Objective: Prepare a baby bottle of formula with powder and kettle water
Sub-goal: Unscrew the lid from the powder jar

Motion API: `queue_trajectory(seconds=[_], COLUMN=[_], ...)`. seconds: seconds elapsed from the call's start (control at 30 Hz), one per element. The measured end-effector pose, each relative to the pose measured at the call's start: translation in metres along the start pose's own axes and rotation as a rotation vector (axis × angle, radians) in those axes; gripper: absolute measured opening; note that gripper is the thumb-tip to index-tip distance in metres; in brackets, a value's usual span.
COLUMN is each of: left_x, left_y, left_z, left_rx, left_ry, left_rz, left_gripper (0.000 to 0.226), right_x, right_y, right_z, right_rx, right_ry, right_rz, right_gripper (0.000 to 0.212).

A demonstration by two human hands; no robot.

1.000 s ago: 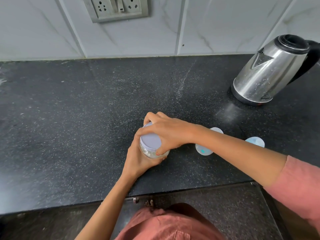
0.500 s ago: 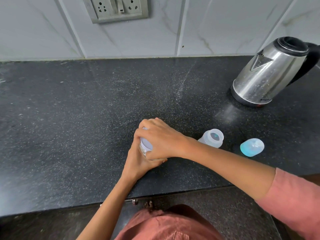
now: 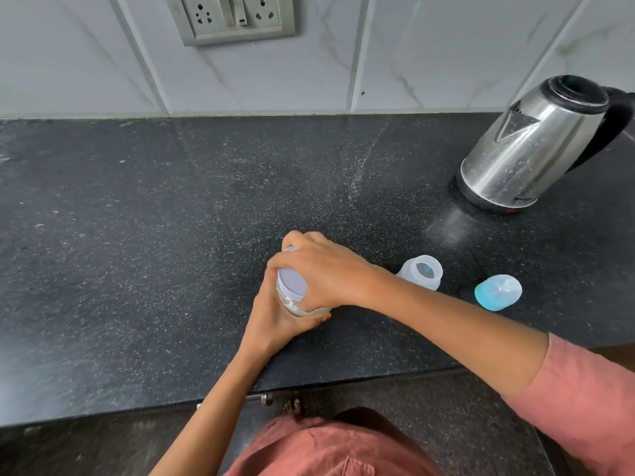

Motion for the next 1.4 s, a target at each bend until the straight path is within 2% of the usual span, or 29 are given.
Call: queue_trajectory(seconds=[0.1,0.17,0.3,0.37,0.47,0.63,0.73,0.87,0.93,1.07,1.2,1.4], left_x=[-0.001,0.0,0.0,0.0,0.001,0.0,-0.002,-0.001,0.0,0.0,0.0,0.0], left_y=[0.0,-0.001,0.0,-0.001,-0.001,0.001,0.0,0.0,-0.001,-0.001,0.0,-0.001], left_z=[-0.001,-0.003,-0.007,-0.007,-0.005,-0.001,-0.007,-0.007,-0.004,-0.004,-0.004,-0.009], left_rx=[-0.02,-0.035,-0.058,-0.059,-0.037,-0.008,-0.047,-0.05,-0.035,-0.014,0.002,-0.055], left_ry=[0.014,0.016,-0.03,-0.032,-0.02,0.013,-0.014,-0.075,-0.074,-0.024,-0.006,0.001], left_rz=[0.004,-0.003,-0.009,-0.004,-0.006,0.012,0.016,0.002,-0.003,-0.007,0.005,0.007], left_gripper=[0.088,0.09,0.095,0.099,0.095,0.086,0.089,0.091,0.092,0.089,0.092,0.094], right_x=[-0.003,-0.004,0.009,0.01,0.009,-0.002,-0.002,0.005,0.004,0.007,0.007,0.048], right_y=[0.002,0.003,-0.006,-0.007,-0.004,-0.001,-0.001,-0.005,-0.006,-0.005,-0.008,0.001], right_z=[0.007,0.006,-0.017,-0.022,-0.015,0.002,0.003,-0.014,-0.017,-0.012,-0.01,-0.04], right_rx=[0.073,0.057,-0.184,-0.26,-0.211,-0.034,-0.026,-0.187,-0.245,-0.17,-0.05,-0.054], right_ry=[0.027,0.068,0.055,0.004,0.029,0.053,0.151,0.05,-0.051,-0.062,0.061,0.181], right_rz=[0.023,0.001,-0.152,-0.152,-0.123,-0.004,-0.031,-0.121,-0.118,-0.116,-0.003,0.017], right_gripper=[0.042,0.041,0.063,0.063,0.054,0.053,0.043,0.068,0.072,0.064,0.066,0.07])
Point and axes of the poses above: each hand's wrist, its own y-axis towards the middle knuckle, its own x-axis out of the back of the hand, z = x × y, the point moved 10 cm from there along y, towards the middle knuckle, and after that the axes turned 6 degrees about z, right-handed, at the moved point
